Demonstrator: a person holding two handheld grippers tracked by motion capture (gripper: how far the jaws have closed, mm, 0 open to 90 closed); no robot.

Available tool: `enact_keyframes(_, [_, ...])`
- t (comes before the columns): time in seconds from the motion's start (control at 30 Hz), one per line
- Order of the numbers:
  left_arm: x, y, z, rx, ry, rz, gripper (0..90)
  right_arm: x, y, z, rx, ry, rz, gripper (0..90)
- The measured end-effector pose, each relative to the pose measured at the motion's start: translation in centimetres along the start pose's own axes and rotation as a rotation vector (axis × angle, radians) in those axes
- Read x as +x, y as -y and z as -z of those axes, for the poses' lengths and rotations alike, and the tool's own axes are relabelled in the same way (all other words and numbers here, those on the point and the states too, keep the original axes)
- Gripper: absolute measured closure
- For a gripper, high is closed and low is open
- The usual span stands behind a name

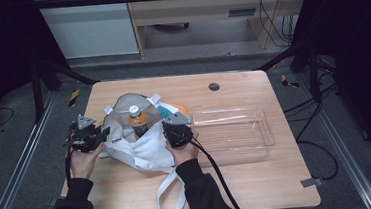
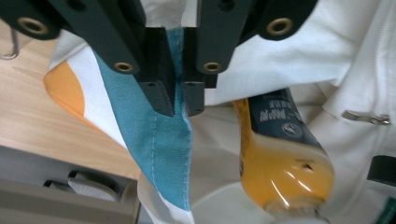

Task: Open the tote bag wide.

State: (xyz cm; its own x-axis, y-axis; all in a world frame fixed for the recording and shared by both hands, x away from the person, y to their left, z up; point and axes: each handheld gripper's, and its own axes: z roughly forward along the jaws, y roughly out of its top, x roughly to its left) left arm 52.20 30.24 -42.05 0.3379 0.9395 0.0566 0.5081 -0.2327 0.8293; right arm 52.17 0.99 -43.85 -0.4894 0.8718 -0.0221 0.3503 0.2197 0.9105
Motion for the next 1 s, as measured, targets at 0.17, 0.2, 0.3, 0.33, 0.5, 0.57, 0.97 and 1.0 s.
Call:
enact_keyframes(0.17, [-0.1, -0.9, 2.3, -0.115, 0.013, 0.017, 55.4, -0.1, -0.6, 1.7, -0.05, -0.029, 0.012, 71.0])
enact_keyframes(0.2, [-0.1, -1.0, 2.7, -0.129, 0.025, 0.023, 54.6, -0.2, -0.7, 2.1, -0.057, -0.036, 0.015, 69.7])
enact_keyframes(0.3, [0.0, -1.1, 3.7, -0.157, 0.037, 0.034, 52.4, -0.5, -1.0, 3.1, -0.073, -0.065, 0.02, 62.1])
enact_keyframes(0.33, [0.0, -1.1, 4.0, -0.156, 0.053, 0.042, 50.9, -0.6, -1.1, 3.4, -0.076, -0.073, 0.019, 59.5])
enact_keyframes(0.5, [-0.2, -0.7, 4.9, -0.163, 0.073, 0.027, 45.9, -1.9, -1.3, 5.1, -0.083, -0.096, 0.025, 44.9])
enact_keyframes(0.57, [-0.3, -0.6, 5.1, -0.173, 0.079, 0.021, 44.9, -2.5, -1.3, 5.9, -0.086, -0.098, 0.033, 40.3])
enact_keyframes(0.97, [-2.9, 0.1, 5.6, -0.177, 0.129, -0.022, 43.5, -6.3, 0.5, 9.5, -0.033, -0.171, 0.035, 26.5])
enact_keyframes(1.0, [-3.0, 0.1, 5.6, -0.181, 0.13, -0.023, 43.5, -6.6, 0.7, 9.7, -0.028, -0.17, 0.041, 26.1])
